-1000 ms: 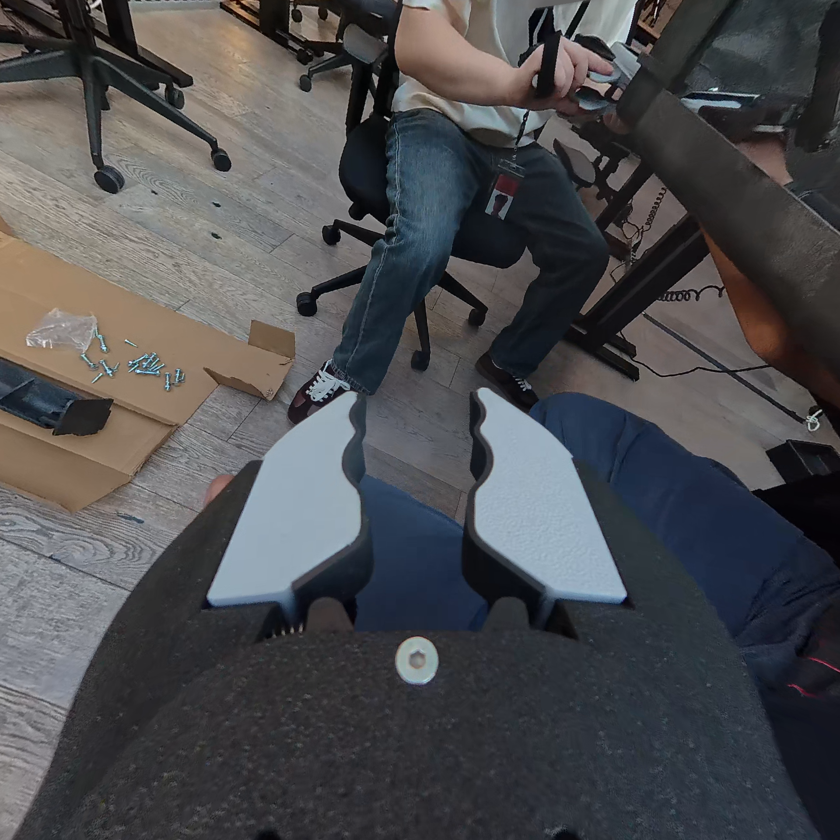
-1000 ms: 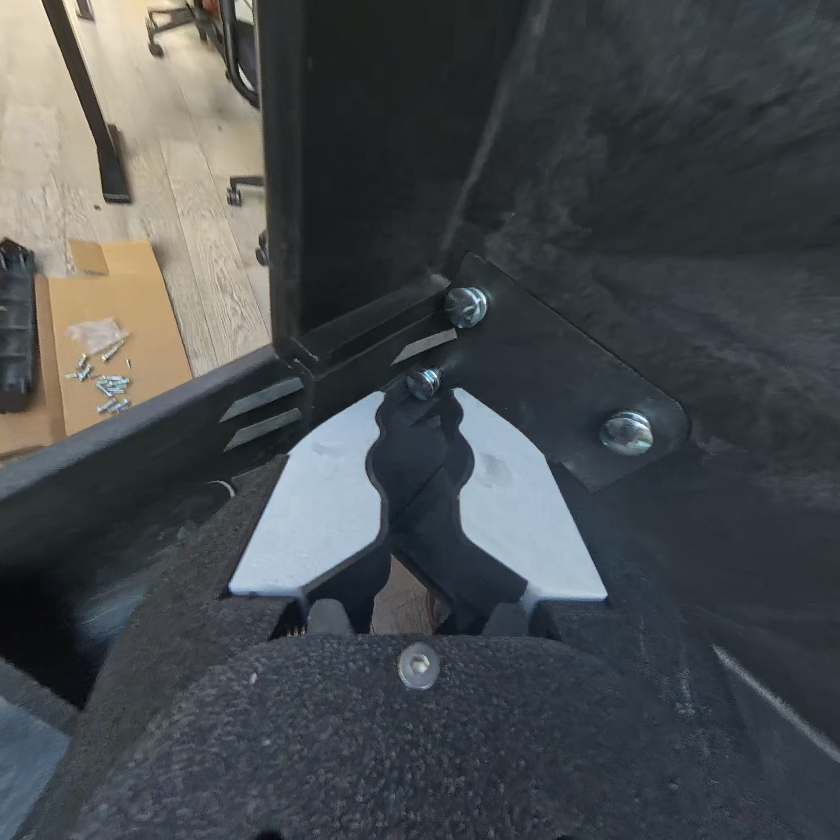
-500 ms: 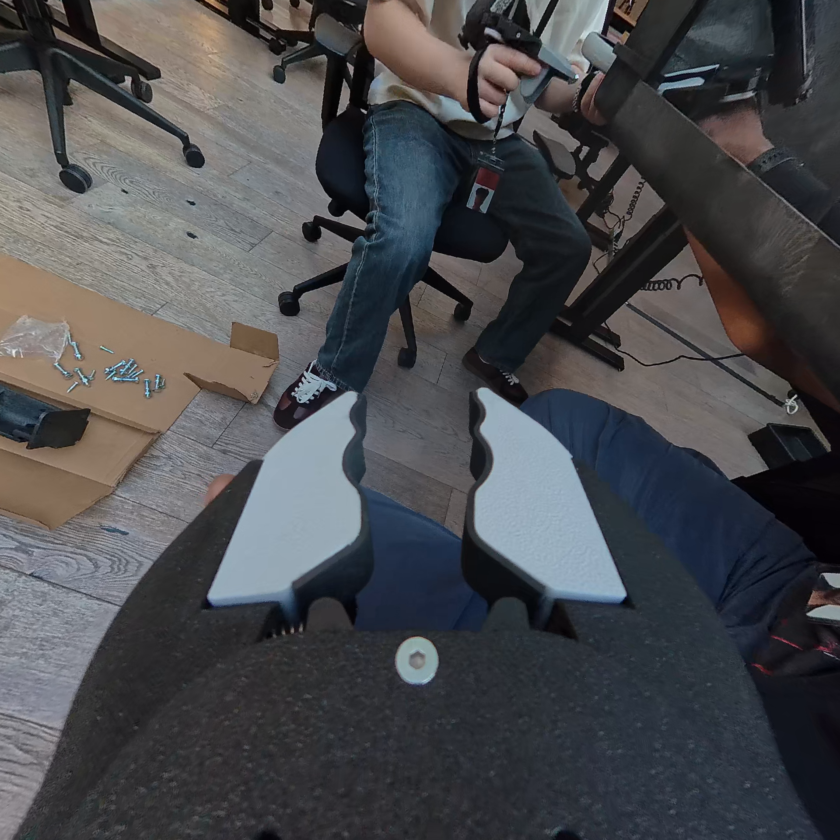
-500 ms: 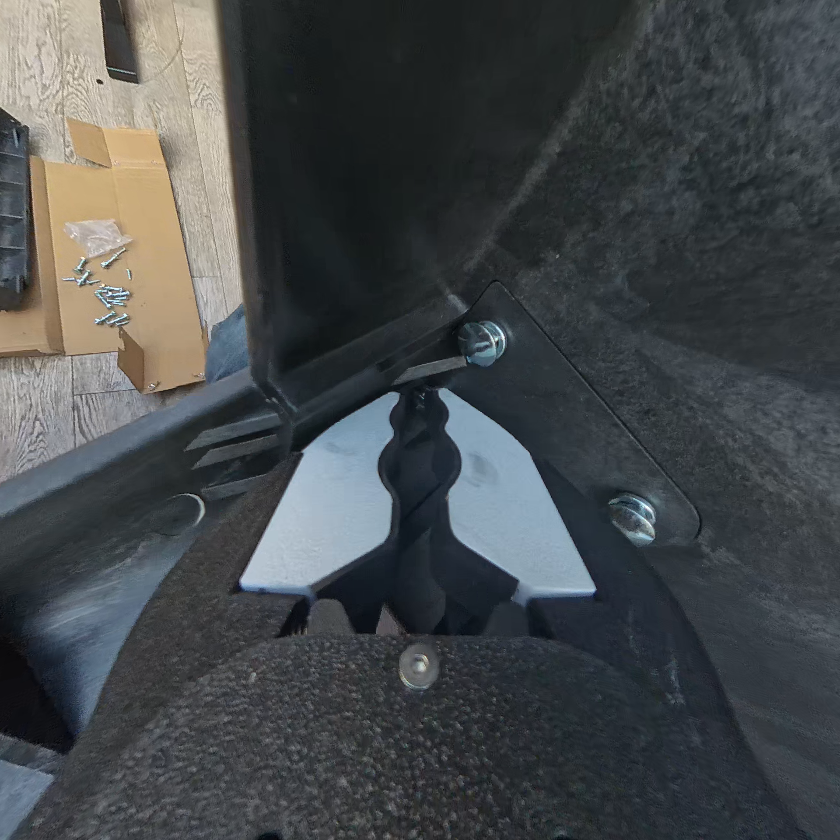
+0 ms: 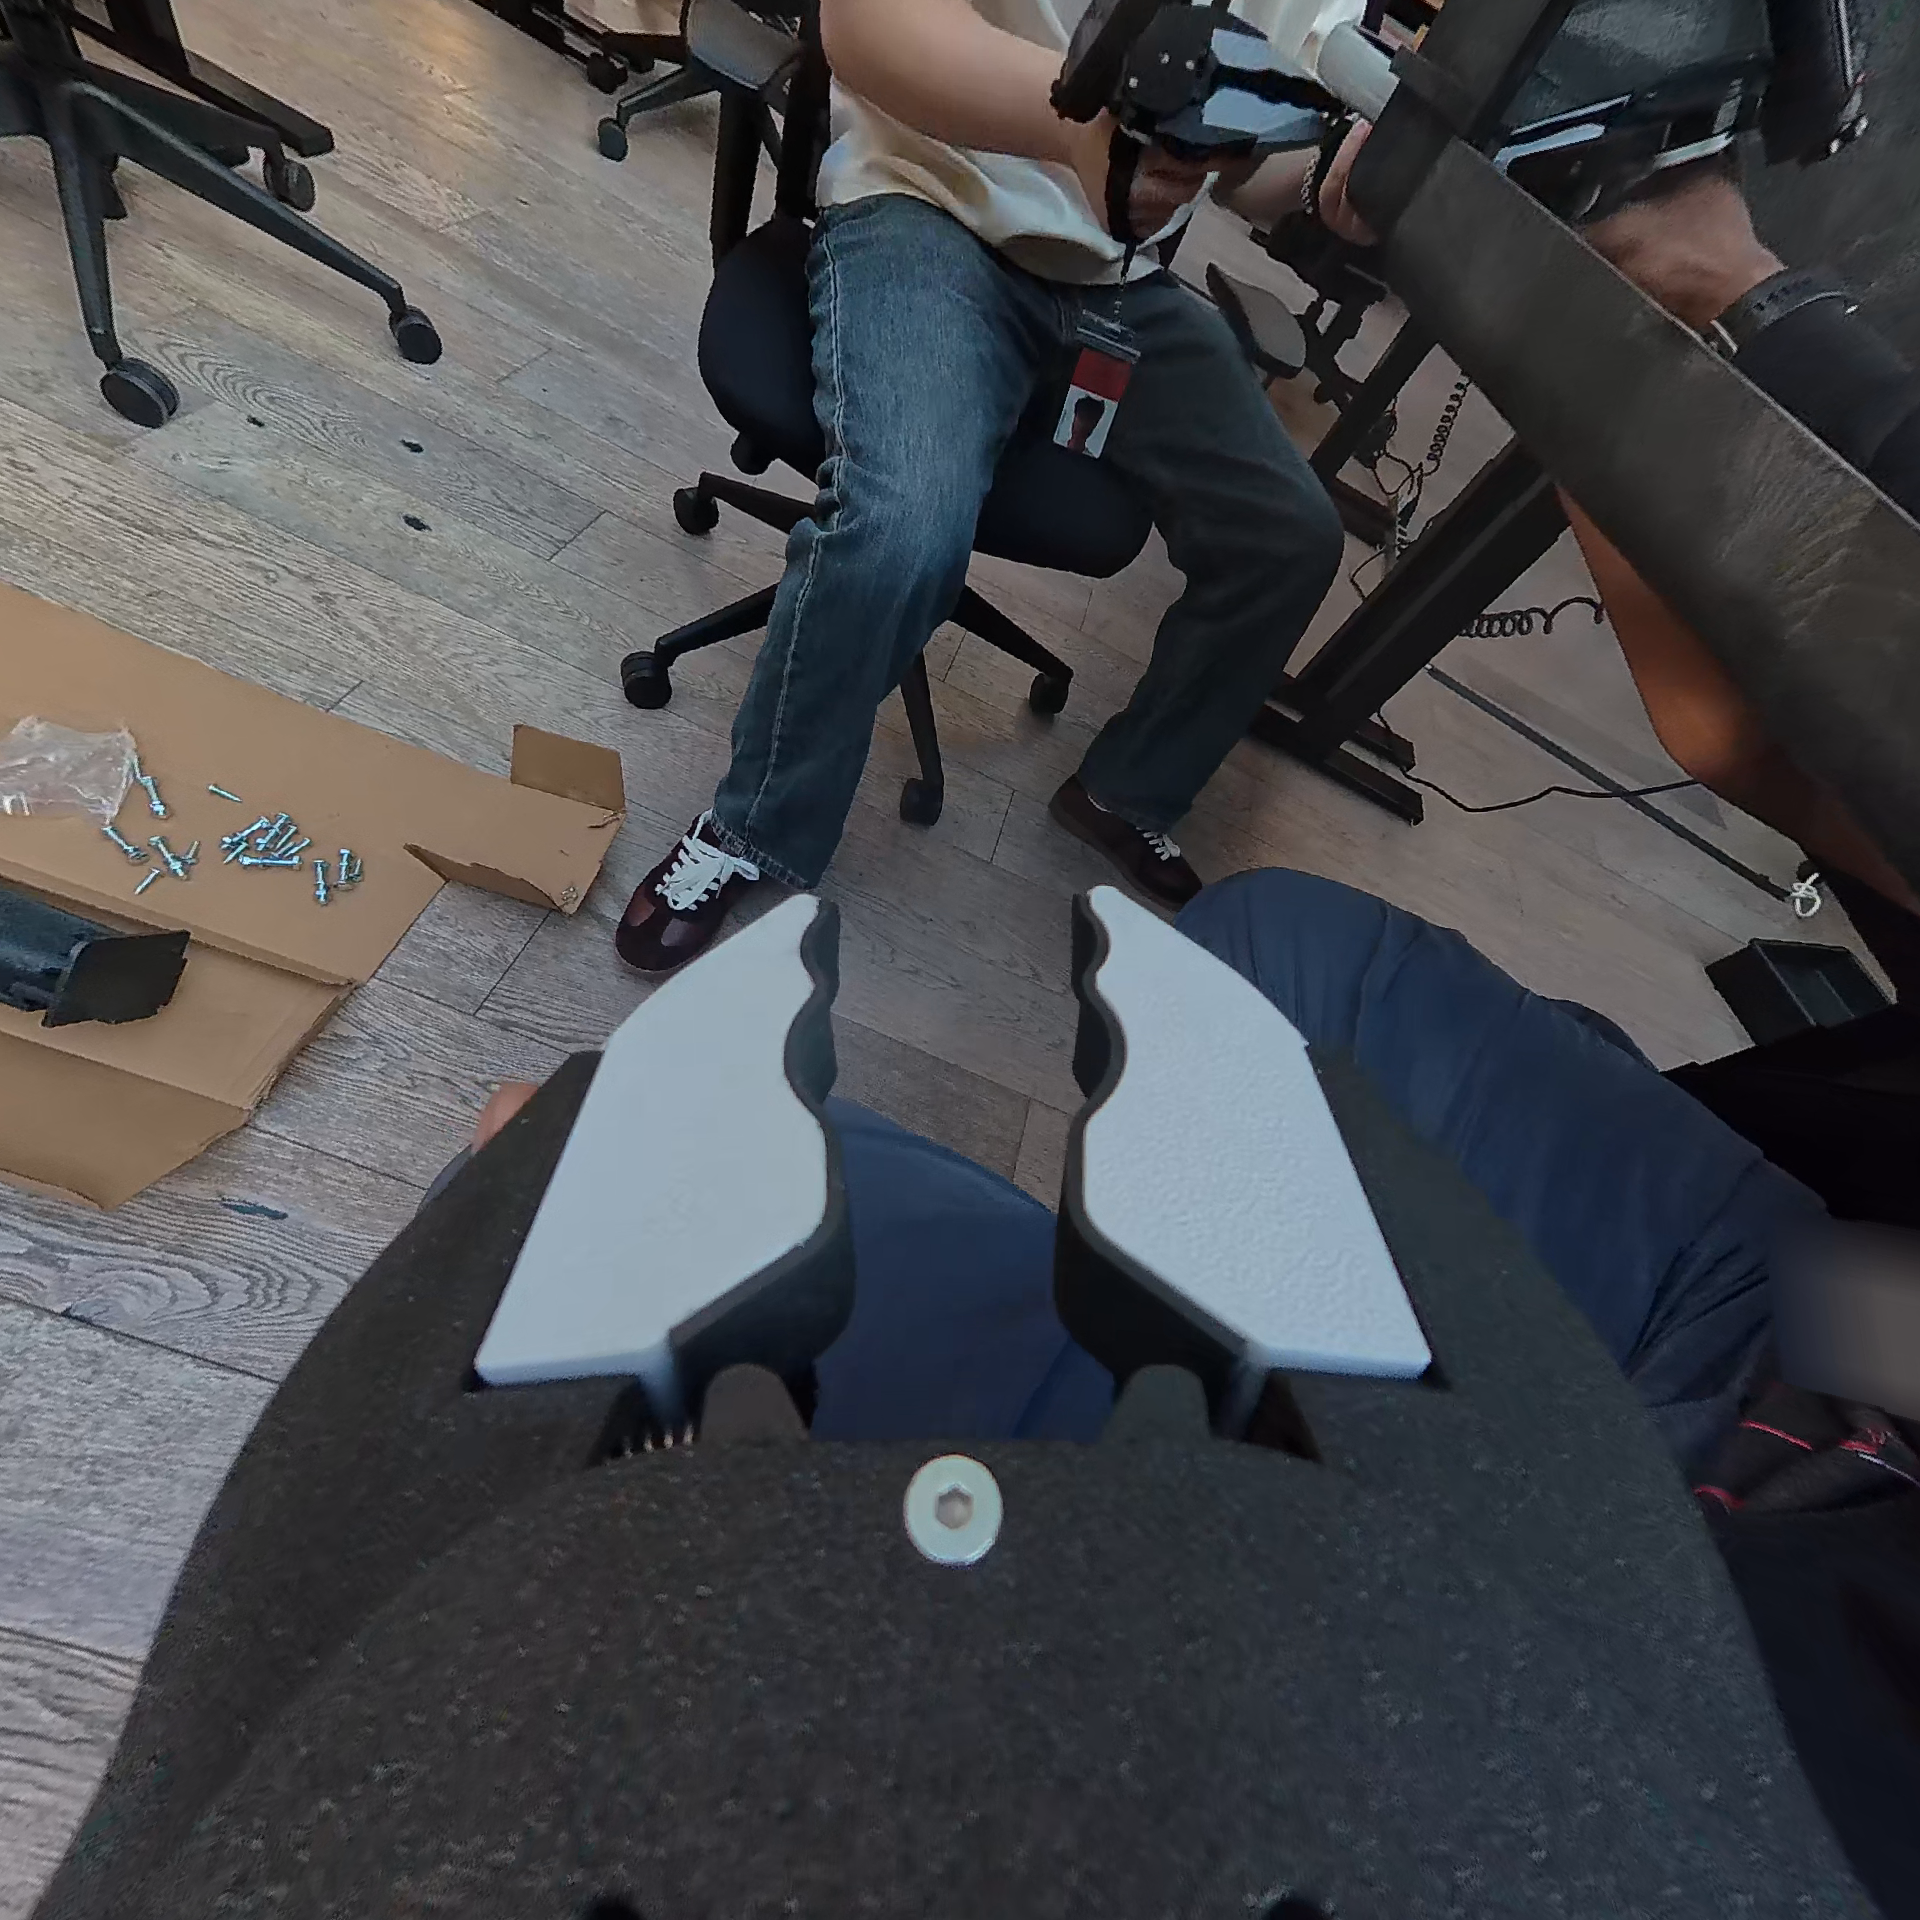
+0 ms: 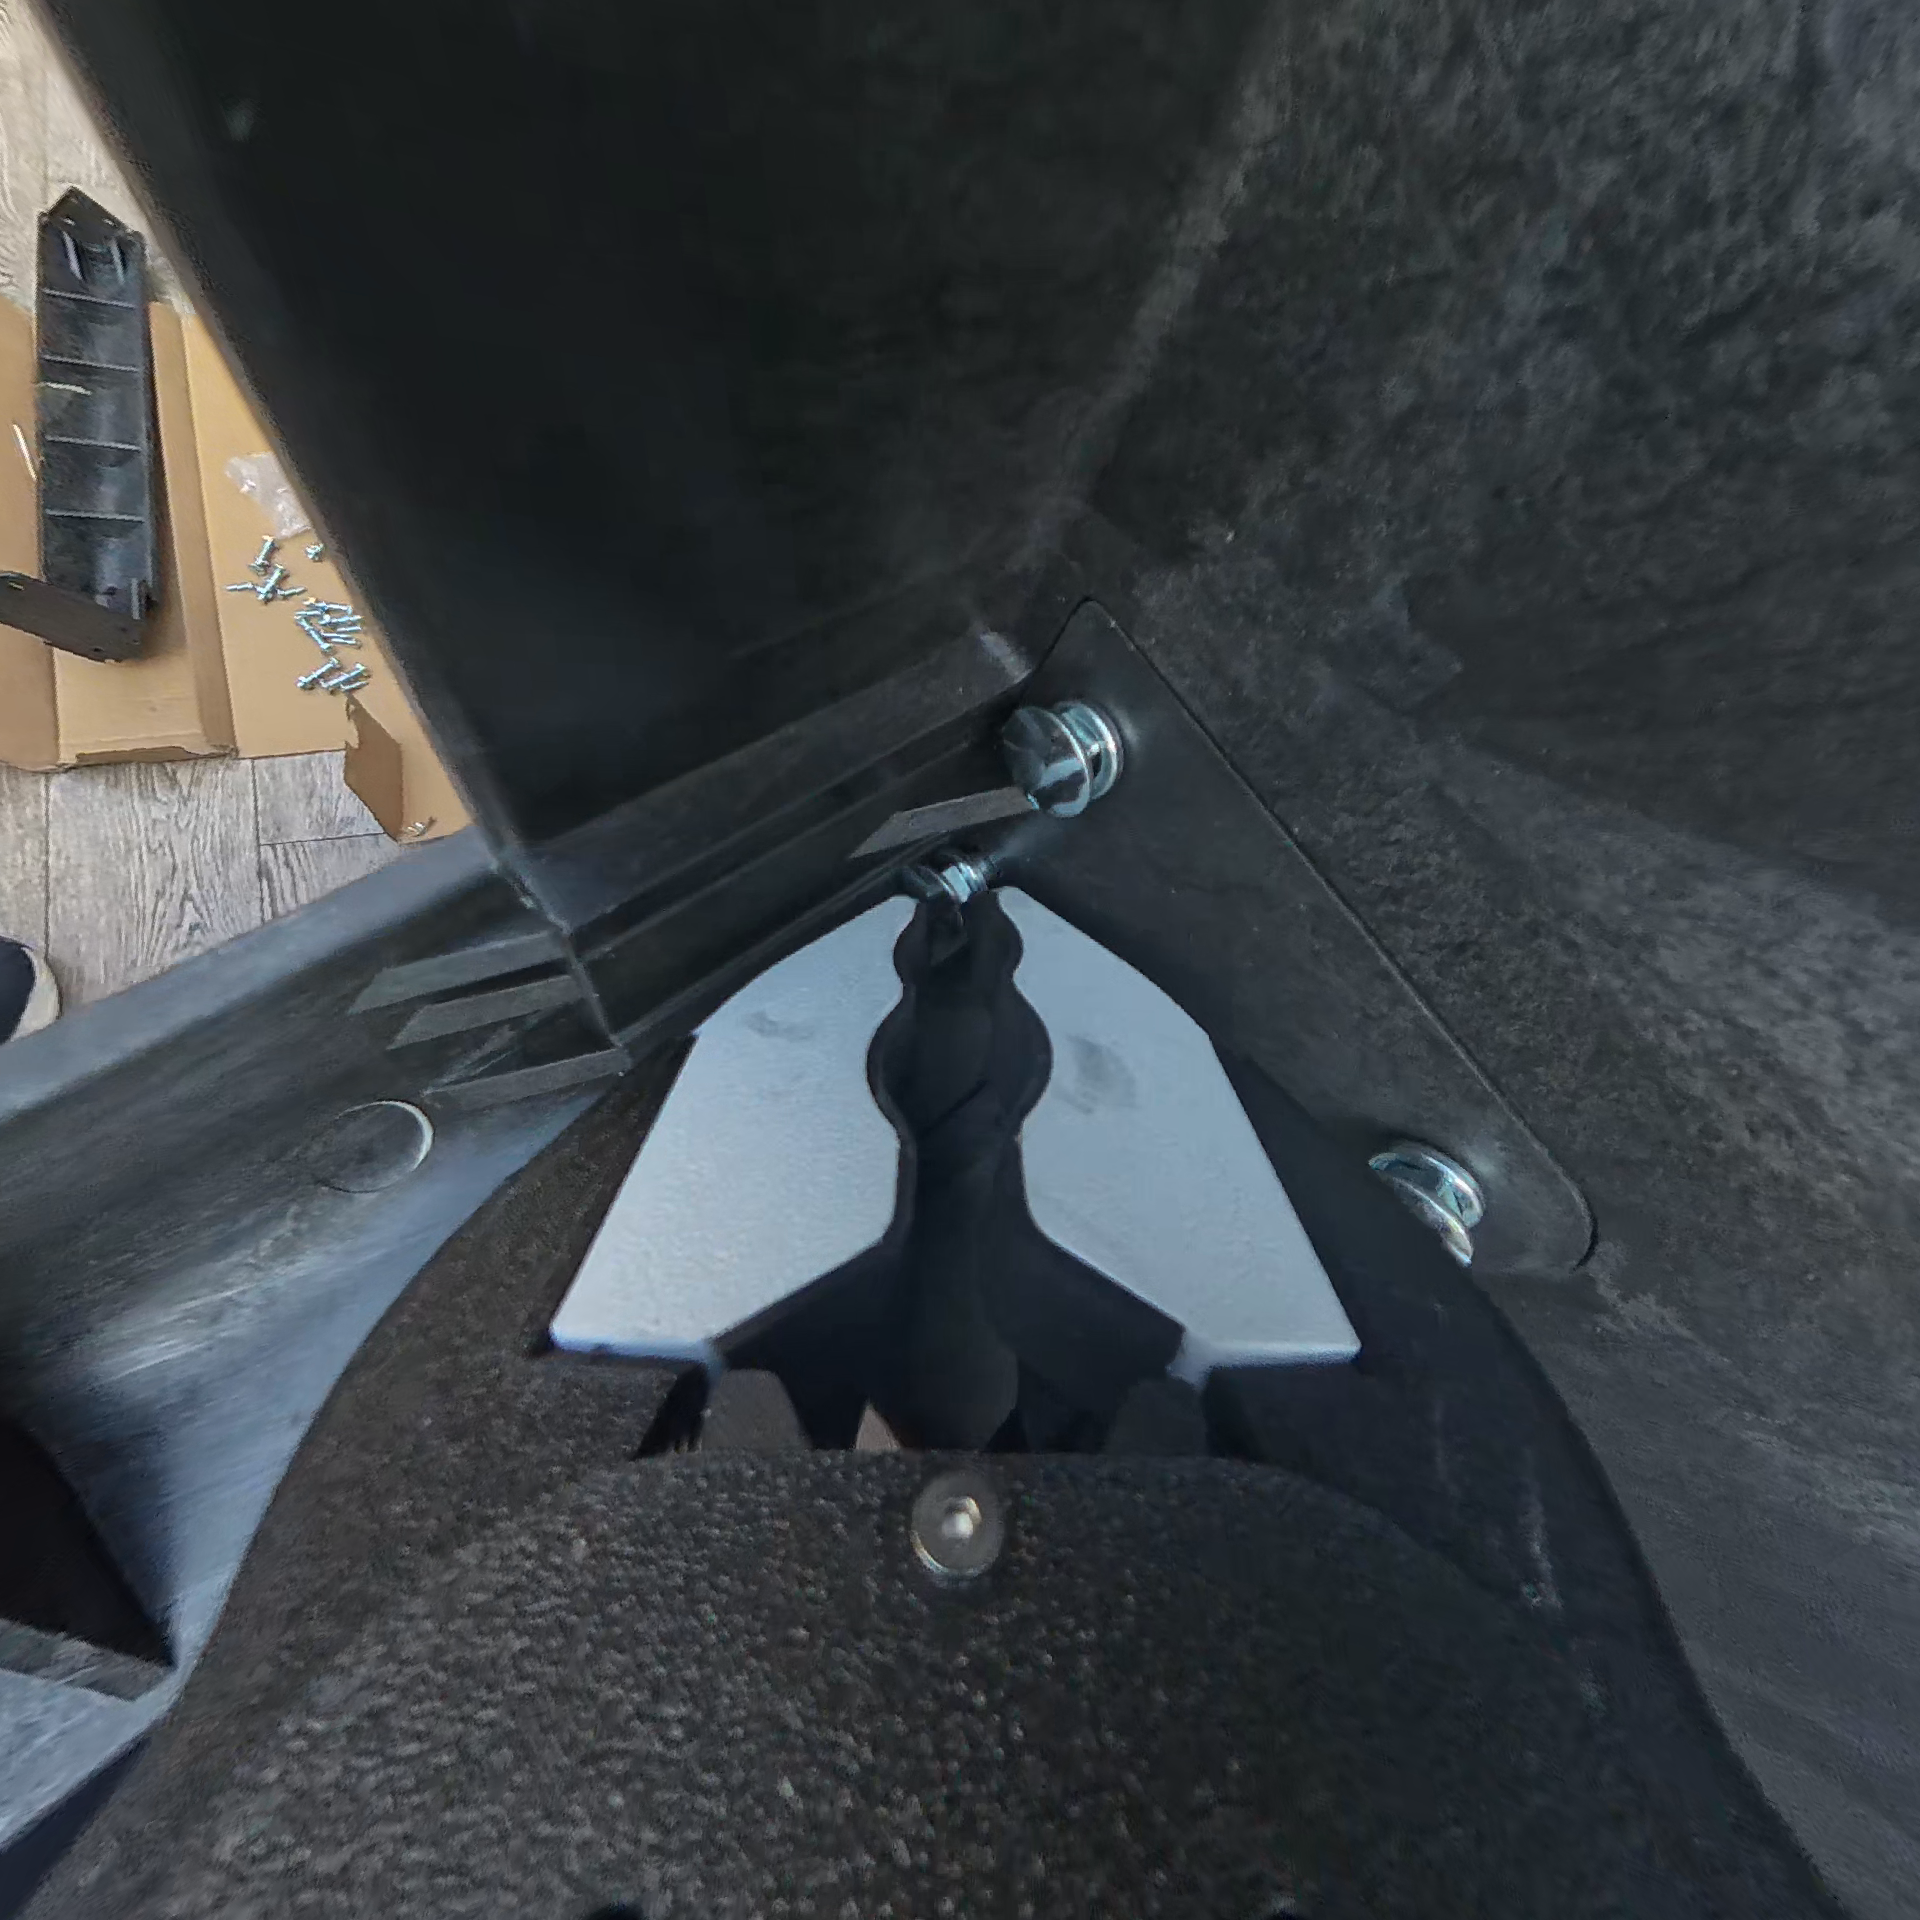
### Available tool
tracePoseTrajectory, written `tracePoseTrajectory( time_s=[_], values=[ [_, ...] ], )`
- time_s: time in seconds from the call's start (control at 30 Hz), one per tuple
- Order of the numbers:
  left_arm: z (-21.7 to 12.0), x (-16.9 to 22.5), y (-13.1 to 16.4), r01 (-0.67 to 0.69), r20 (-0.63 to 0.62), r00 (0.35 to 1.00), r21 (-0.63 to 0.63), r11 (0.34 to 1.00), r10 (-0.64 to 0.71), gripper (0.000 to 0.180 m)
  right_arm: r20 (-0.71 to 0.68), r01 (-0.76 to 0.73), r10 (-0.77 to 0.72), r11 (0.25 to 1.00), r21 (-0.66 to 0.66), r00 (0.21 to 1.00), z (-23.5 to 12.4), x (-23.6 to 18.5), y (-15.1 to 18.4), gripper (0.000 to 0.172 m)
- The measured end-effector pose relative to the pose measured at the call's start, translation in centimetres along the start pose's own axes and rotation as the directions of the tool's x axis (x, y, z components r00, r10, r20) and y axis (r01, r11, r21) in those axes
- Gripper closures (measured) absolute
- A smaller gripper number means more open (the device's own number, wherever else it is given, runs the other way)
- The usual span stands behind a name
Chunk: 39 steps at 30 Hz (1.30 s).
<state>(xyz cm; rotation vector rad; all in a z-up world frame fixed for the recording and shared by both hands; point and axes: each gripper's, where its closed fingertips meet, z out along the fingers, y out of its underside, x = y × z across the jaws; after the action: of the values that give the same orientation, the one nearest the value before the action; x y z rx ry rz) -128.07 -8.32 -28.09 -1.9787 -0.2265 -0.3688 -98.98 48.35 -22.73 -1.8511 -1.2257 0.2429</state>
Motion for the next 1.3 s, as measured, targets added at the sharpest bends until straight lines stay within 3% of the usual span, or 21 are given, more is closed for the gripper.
tracePoseTrajectory(
  time_s=[0.27, 0.53, 0.87, 1.3],
  values=[
    [0.2, -0.5, 0.6, -0.001, 0.014, 1.000, -0.020, 1.000, 0.001, 0.138, -0.134, 0.077, -0.073, 0.997, 0.021, 0.988, 0.3, 0.1, -0.8, 0.169],
    [0.3, -0.6, 0.9, -0.014, 0.019, 1.000, -0.037, 0.999, 0.015, 0.138, -0.048, -0.026, 0.025, 1.000, -0.017, 0.999, 0.2, 0.2, 0.0, 0.166],
    [0.4, -0.4, 0.9, -0.018, 0.014, 1.000, -0.041, 0.999, 0.018, 0.138, 0.046, -0.047, 0.048, 0.999, -0.016, 0.998, 0.1, -0.3, 0.1, 0.162],
    [0.6, -0.4, 1.3, -0.018, 0.012, 1.000, -0.056, 0.998, 0.019, 0.138, -0.152, 0.067, -0.065, 0.998, 0.010, 0.986, 0.2, 0.3, -0.7, 0.164]
  ],
)
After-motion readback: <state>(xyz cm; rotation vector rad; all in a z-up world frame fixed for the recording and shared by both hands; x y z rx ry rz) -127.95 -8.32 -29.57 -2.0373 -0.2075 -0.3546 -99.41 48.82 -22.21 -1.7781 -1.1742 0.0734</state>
